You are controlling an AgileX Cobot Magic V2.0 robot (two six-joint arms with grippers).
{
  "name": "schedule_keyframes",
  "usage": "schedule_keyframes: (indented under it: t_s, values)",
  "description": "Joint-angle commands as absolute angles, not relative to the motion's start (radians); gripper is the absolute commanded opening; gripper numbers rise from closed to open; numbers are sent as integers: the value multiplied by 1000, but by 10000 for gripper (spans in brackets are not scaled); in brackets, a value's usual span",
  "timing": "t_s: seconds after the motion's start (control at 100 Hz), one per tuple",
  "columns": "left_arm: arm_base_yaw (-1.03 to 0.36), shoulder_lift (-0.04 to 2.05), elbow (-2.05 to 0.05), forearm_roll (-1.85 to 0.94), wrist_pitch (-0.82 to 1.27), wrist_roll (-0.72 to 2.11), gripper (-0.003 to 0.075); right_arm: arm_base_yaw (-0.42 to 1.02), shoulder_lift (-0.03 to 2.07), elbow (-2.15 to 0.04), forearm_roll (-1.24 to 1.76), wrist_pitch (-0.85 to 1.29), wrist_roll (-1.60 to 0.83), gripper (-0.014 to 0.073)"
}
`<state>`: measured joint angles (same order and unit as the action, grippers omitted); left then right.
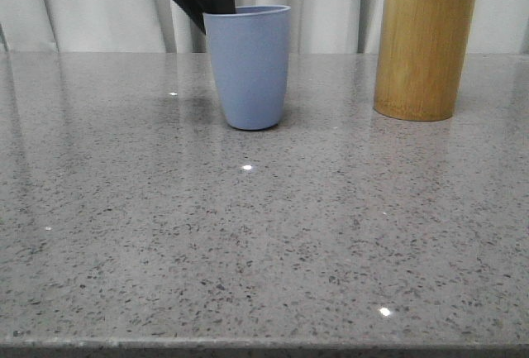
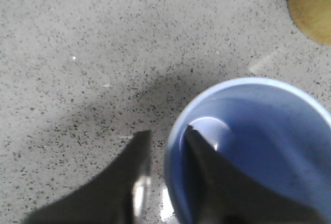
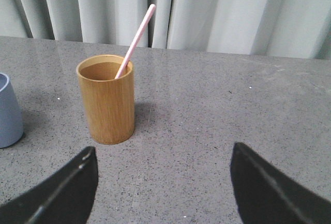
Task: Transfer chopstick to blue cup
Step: 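Set the blue cup down beside the bamboo cup and release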
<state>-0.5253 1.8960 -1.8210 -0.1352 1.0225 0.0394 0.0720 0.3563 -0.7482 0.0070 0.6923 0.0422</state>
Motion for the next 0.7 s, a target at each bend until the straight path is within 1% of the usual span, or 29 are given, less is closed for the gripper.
schedule_keyframes:
  t_s: [0.0, 0.02, 0.07, 0.14, 0.4, 0.55, 0.69]
  values:
    - [-534, 1848, -1854, -166, 991, 30, 411, 66, 376, -780, 0, 610, 33, 540]
    - [-534, 1848, -1854, -168, 992, 30, 454, 66, 376, -780, 0, 610, 33, 540]
    - [-534, 1848, -1854, -175, 992, 30, 532, 66, 376, -780, 0, 610, 33, 540]
    - [-534, 1848, -1856, -177, 992, 30, 589, 66, 376, -780, 0, 610, 33, 540]
    - [-532, 1836, -1924, -177, 1045, 27, 589, 66, 376, -780, -5, 610, 33, 540]
    - [-520, 1783, -1926, -171, 1020, 0, 589, 66, 376, -780, -7, 610, 33, 540]
    - [-474, 1722, -1926, -136, 1026, 0, 587, 66, 376, -780, -7, 610, 33, 540]
